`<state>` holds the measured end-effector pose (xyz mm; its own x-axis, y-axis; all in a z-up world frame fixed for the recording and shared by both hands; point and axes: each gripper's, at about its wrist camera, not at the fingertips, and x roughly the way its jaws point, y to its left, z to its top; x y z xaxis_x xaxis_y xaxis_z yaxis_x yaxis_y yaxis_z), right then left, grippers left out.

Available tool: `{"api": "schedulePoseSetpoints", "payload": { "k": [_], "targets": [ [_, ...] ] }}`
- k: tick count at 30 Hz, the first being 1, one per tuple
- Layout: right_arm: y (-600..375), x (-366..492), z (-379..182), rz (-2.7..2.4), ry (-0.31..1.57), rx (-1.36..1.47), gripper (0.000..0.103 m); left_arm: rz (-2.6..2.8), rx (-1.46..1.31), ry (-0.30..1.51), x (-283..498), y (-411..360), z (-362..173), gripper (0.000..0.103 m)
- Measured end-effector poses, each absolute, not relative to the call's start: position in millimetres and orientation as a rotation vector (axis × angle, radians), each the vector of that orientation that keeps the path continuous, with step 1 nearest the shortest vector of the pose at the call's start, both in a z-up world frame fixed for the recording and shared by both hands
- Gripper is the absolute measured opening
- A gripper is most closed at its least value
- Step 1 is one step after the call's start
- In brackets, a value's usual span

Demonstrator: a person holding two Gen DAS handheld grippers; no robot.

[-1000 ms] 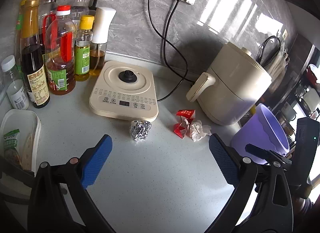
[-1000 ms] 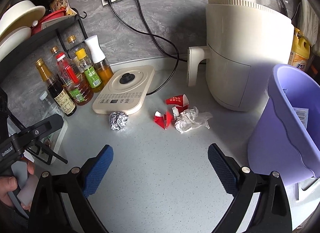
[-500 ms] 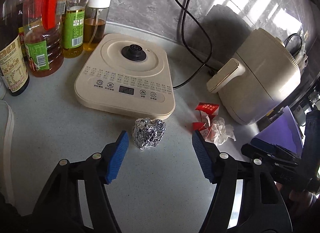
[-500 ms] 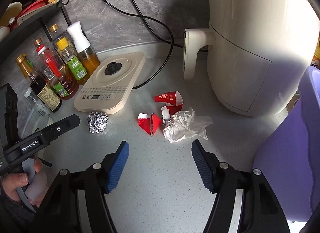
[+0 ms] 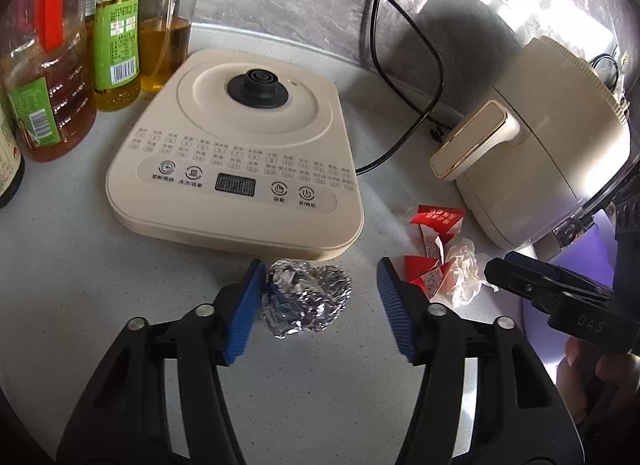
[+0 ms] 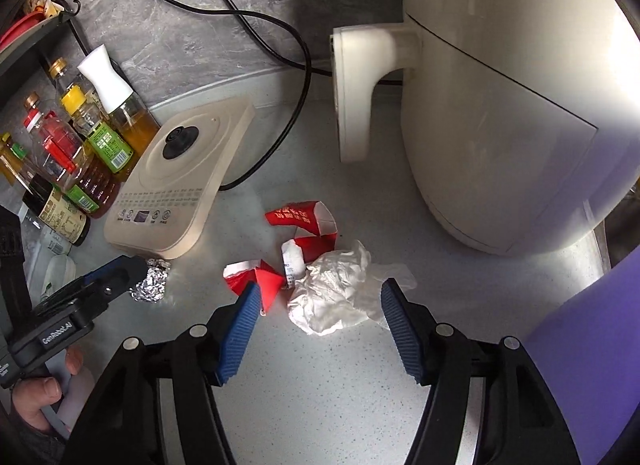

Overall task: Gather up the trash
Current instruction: 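Grasp the foil ball with the left gripper while the right grasps red paper cup, then carry the foil ball and red paper over the lavender bucket with both grippers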

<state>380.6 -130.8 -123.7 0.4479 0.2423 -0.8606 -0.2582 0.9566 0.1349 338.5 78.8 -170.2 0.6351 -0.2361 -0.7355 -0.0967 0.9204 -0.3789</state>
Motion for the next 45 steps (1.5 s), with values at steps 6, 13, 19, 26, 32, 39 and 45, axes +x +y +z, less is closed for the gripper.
{"api": "schedulePoseSetpoints", "payload": {
  "k": [6, 13, 19, 26, 32, 39, 45],
  "targets": [
    [-108, 382, -127, 0.401, 1.083, -0.042, 0.045, -0.097, -0.365, 0.87, 331, 78, -161, 0.041],
    [-95, 391, -146, 0.427, 1.105, -0.065, 0.039, -0.044, -0.396, 0.838, 312, 97, -148, 0.041],
    [-87, 400, -159, 0.422, 1.122, -0.131, 0.011, -0.014, -0.389, 0.815, 295, 106, -139, 0.041],
    [-84, 387, -139, 0.432, 1.079, -0.153, 0.003, 0.021, -0.394, 0.731, 267, 111, -112, 0.041],
    [-94, 363, -102, 0.473, 0.992, -0.133, 0.003, 0.042, -0.388, 0.689, 239, 103, -91, 0.041],
    [-106, 337, -50, 0.531, 0.852, -0.12, 0.003, 0.055, -0.384, 0.632, 213, 89, -62, 0.041],
    [-134, 321, -4, 0.588, 0.819, -0.008, 0.003, 0.033, -0.378, 0.565, 197, 67, -31, 0.041]
  ]
}}
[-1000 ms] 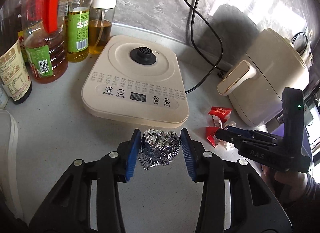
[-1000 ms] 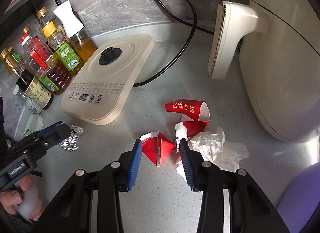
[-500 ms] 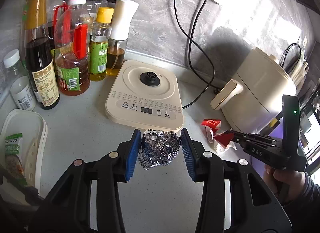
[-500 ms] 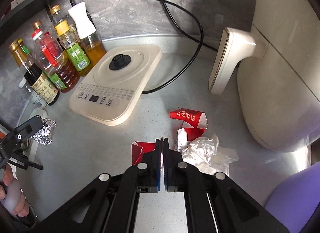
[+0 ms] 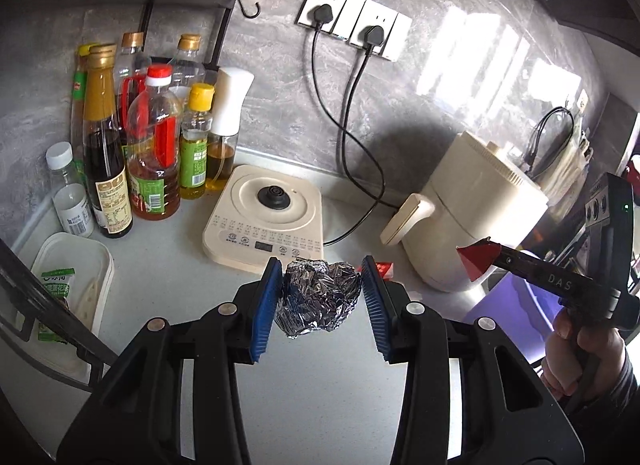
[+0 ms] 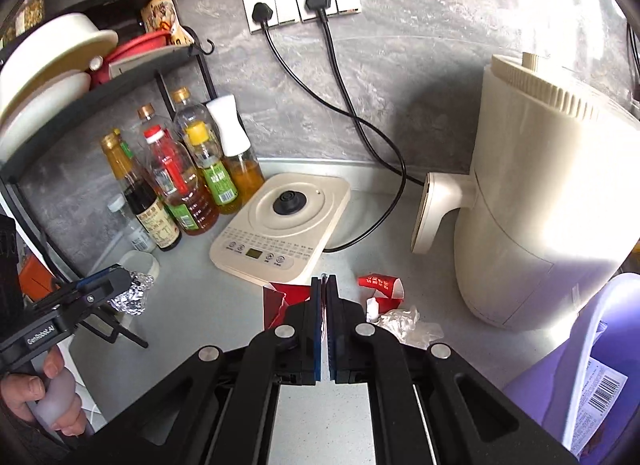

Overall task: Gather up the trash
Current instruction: 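Carry the foil ball and red paper over the lavender bucket with both grippers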

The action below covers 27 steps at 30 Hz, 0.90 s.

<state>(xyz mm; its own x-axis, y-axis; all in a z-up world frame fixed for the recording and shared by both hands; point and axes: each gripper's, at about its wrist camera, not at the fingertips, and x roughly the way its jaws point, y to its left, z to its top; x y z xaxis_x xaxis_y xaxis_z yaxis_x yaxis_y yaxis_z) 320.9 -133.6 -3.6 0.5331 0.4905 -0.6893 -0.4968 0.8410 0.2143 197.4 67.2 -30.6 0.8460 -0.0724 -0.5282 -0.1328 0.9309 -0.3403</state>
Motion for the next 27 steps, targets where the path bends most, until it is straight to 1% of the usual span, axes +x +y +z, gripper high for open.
{"api": "schedulePoseSetpoints", "payload": {
  "k": [5, 12, 16, 20, 27],
  "targets": [
    [-164, 304, 34, 0.612, 0.762, 0.047, 0.003, -0.026, -0.355, 0.523, 197, 35, -8, 0.041],
    [-207, 287, 64, 0.596, 0.698, 0.056, 0.003, -0.075, -0.315, 0.524, 213, -10, 3, 0.041],
    [-243, 288, 72, 0.605, 0.71, 0.11, 0.003, -0.094, -0.277, 0.517, 220, -38, 12, 0.041],
    [-281, 293, 81, 0.55, 0.7, 0.103, 0.003, -0.115, -0.277, 0.502, 224, -63, 17, 0.041],
    [-333, 300, 79, 0.485, 0.693, 0.084, 0.003, -0.117, -0.248, 0.512, 232, -103, 15, 0.041]
  ]
}}
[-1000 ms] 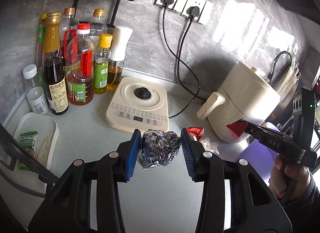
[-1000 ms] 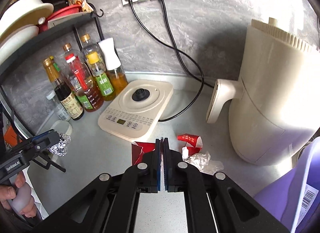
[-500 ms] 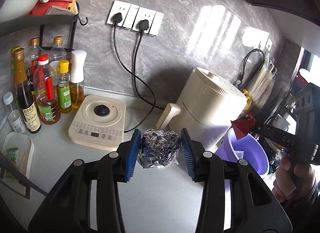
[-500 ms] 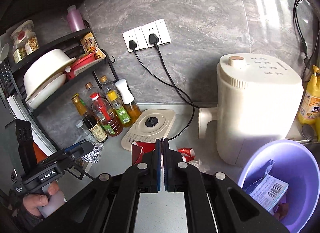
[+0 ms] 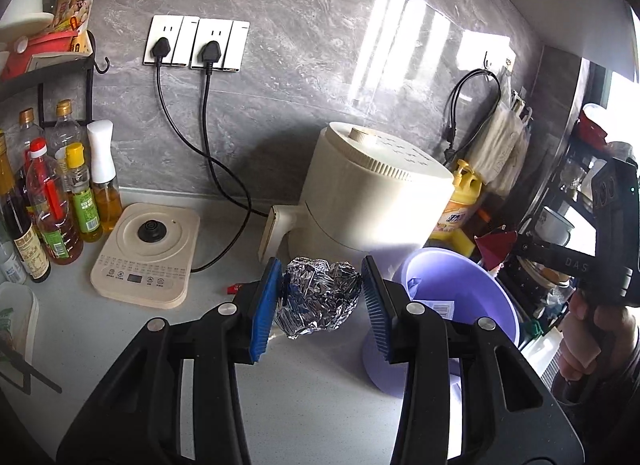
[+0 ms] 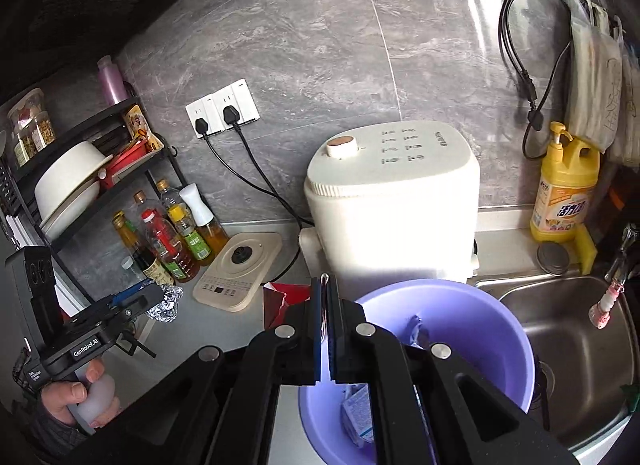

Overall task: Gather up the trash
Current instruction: 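Carry the foil ball and red paper over the lavender bucket with both grippers, then open both grippers to drop the foil ball and red paper into the bucket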

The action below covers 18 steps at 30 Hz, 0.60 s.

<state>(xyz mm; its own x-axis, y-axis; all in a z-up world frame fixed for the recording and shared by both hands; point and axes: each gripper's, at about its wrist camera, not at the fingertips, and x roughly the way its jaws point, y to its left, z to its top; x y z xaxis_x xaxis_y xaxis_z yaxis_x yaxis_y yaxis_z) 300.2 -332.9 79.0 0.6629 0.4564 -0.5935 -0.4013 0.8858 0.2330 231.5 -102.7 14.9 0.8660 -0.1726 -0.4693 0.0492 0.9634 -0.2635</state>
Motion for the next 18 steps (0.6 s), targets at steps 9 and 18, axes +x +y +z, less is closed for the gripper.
{"api": "schedulePoseSetpoints", "payload": {
  "k": [9, 18],
  "targets": [
    [-370, 299, 72, 0.503, 0.689, 0.084, 0.004, -0.141, -0.262, 0.47, 235, -151, 23, 0.041],
    [-396, 292, 71, 0.534, 0.694, 0.1, 0.007, -0.192, -0.273, 0.476, 243, -197, 16, 0.041]
  ]
}}
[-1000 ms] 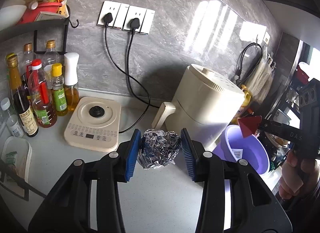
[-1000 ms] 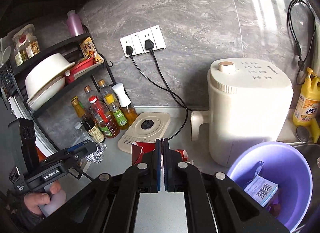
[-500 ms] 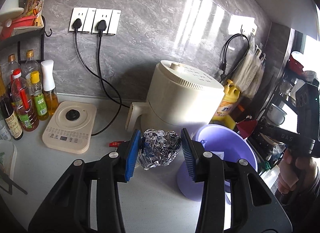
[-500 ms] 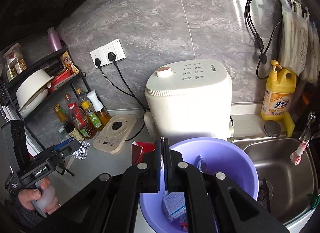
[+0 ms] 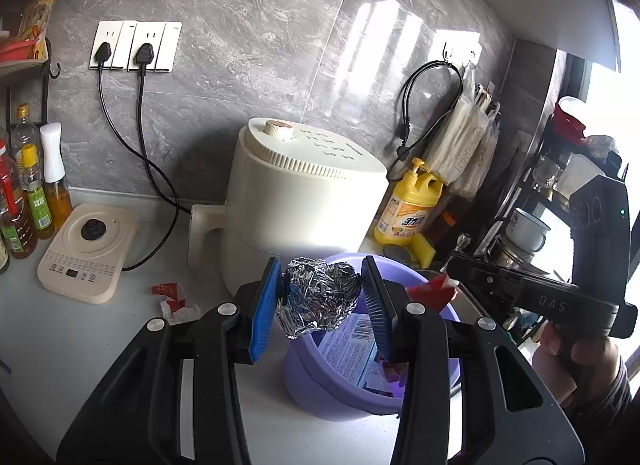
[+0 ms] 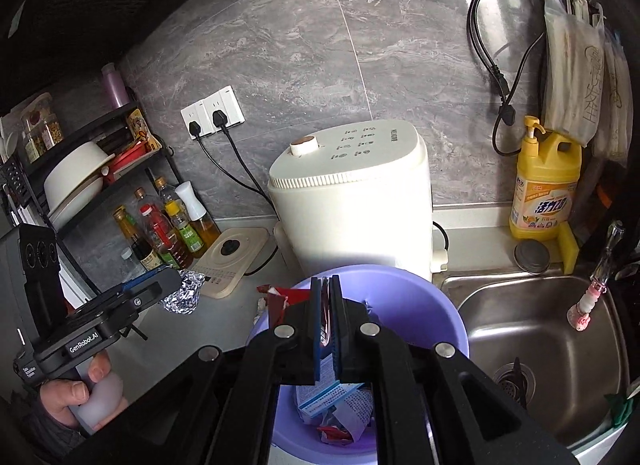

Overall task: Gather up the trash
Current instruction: 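Open both grippers to drop the foil ball and red paper into the bucket, then bring both tools back toward the remaining red paper and tissue on the counter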

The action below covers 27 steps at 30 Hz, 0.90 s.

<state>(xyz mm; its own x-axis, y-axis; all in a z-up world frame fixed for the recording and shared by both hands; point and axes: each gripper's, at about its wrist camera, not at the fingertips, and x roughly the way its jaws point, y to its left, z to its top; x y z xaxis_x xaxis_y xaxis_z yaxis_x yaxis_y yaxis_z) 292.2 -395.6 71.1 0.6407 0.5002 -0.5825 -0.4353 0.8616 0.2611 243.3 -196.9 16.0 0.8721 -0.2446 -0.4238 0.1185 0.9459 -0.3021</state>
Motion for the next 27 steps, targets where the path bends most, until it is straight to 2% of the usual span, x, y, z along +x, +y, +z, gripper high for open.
{"api": "schedulePoseSetpoints", "payload": {
  "k": [5, 6, 7, 8, 19, 20, 22, 23, 27],
  "targets": [
    [-413, 285, 64, 0.527, 0.722, 0.105, 0.008, -0.219, -0.275, 0.486, 250, -215, 13, 0.041],
    [-419, 284, 64, 0.518, 0.719, 0.116, 0.021, -0.228, -0.274, 0.489, 251, -219, 13, 0.041],
    [-427, 281, 64, 0.5, 0.705, 0.131, 0.041, -0.24, -0.273, 0.493, 253, -223, 12, 0.041],
    [-434, 278, 64, 0.481, 0.688, 0.145, 0.044, -0.252, -0.271, 0.497, 254, -227, 12, 0.041],
    [-472, 254, 65, 0.378, 0.66, 0.173, 0.043, -0.428, -0.232, 0.56, 277, -276, 7, 0.043],
    [-476, 253, 65, 0.367, 0.659, 0.179, 0.043, -0.463, -0.245, 0.561, 278, -279, 7, 0.046],
    [-484, 249, 64, 0.342, 0.661, 0.19, 0.043, -0.487, -0.247, 0.557, 279, -283, 10, 0.081],
    [-487, 248, 63, 0.331, 0.662, 0.196, 0.043, -0.481, -0.246, 0.538, 277, -282, 12, 0.086],
    [-494, 244, 62, 0.301, 0.665, 0.21, 0.043, -0.445, -0.273, 0.532, 275, -266, 14, 0.091]
  ]
}}
